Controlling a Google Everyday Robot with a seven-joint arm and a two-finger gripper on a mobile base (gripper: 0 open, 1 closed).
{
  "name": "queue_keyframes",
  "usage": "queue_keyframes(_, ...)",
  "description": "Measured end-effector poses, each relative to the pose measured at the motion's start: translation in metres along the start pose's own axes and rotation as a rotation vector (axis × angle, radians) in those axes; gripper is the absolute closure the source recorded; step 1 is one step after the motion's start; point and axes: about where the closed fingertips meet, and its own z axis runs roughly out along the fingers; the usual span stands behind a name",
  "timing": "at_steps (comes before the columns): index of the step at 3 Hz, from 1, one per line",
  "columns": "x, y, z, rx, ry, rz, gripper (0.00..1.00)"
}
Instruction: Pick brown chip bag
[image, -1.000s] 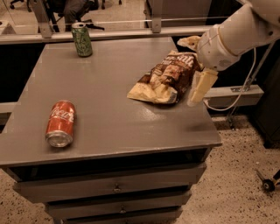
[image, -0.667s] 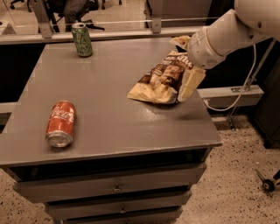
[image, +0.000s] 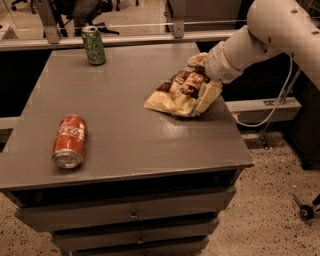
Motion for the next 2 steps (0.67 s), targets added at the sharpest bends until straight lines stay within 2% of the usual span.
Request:
queue_keyframes(1,0.005,-0.006,0.008,-0.008,0.003,0.018,0.42)
queue_keyframes(2,-0.011,-0.014,0.001,0.004,-0.005,0.001,0.64)
